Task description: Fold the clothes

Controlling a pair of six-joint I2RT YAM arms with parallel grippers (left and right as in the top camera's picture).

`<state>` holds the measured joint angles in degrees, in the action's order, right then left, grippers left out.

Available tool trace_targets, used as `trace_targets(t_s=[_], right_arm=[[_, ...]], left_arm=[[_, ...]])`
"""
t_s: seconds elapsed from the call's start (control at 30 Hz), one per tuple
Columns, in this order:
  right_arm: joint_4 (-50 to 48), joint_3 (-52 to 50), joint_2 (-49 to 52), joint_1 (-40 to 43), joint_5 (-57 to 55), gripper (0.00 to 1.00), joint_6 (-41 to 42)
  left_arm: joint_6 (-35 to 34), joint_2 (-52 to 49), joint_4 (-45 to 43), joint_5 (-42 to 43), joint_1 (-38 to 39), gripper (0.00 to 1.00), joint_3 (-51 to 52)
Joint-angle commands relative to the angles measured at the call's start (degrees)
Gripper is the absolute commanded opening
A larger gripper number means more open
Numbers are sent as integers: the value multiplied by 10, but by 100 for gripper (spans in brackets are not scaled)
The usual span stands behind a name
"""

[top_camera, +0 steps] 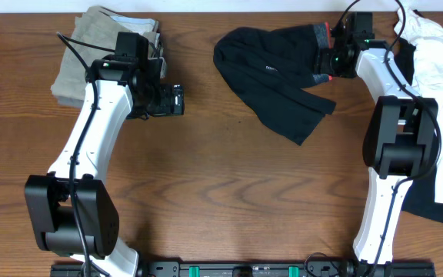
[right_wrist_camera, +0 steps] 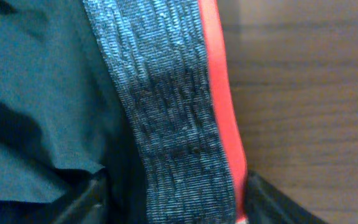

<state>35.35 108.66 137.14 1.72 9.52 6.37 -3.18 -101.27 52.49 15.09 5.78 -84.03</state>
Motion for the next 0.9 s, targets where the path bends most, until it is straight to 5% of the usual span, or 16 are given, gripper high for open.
trace_targets(t_s=[0.0, 0.2, 0.6, 0.87], right_arm=[[4, 3, 15, -3, 16, 47, 4], [28, 5, 0, 11, 17, 1, 31], [69, 5, -83, 128, 11, 1, 32], [99, 5, -85, 159, 23, 1, 28]], left_arm=[[-2, -6, 0, 3, 1, 95, 0], [-6, -6, -3, 3, 1, 95, 0], [-5, -7, -8, 4, 55, 95, 3], [27, -9, -60, 50, 200, 96, 3]])
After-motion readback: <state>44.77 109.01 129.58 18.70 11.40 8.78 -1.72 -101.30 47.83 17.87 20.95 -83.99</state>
